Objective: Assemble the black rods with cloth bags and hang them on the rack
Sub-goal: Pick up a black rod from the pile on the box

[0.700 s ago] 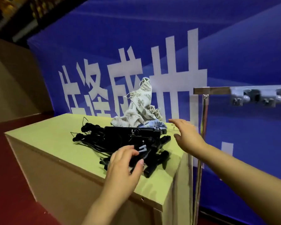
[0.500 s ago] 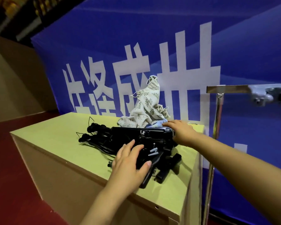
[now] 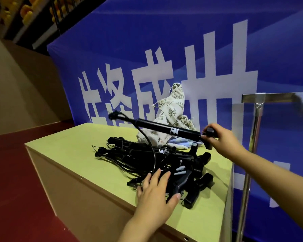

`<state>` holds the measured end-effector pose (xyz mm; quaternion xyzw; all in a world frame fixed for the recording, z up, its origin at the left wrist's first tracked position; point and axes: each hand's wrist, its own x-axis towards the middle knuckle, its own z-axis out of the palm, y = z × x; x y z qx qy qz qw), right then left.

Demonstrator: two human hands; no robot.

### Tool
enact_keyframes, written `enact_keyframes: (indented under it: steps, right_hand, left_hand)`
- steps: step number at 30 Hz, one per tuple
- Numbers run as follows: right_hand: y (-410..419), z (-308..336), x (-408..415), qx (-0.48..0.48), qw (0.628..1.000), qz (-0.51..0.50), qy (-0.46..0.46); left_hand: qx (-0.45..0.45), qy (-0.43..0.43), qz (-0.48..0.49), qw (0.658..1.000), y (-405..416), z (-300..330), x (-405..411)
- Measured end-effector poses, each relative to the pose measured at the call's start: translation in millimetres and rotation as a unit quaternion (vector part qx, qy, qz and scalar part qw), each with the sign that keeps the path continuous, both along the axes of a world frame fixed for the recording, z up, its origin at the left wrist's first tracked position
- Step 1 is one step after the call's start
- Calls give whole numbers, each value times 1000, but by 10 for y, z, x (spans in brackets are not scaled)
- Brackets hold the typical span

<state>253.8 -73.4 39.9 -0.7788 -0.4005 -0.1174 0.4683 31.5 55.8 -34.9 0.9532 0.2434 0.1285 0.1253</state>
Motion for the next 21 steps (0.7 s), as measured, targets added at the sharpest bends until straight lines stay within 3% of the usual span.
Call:
enact_keyframes:
  steps: [6,8,10,12,18,21]
  right_hand:
    - [-476,195,26,126,990,19,59]
    - [-650,220,9,143,987,23,65]
    - [-838,249,-26,176,981,35,79]
    - [-1009,265,-79,211,971,52,99]
    - [-1609,175,-233,295,924,135,203]
    - [-1902,89,-309,329,888,186,260]
  left_hand:
    - [73,-28,14,997,-28,38,55]
    - [102,-111,15,988,2,63,56]
    - [80,-231,17,970,37,122,38]
    - [62,-286,35,956,92,188,-1]
    - [80,-172,73,979,110,212,48]
    - [98,-161,93,978,31,306,96]
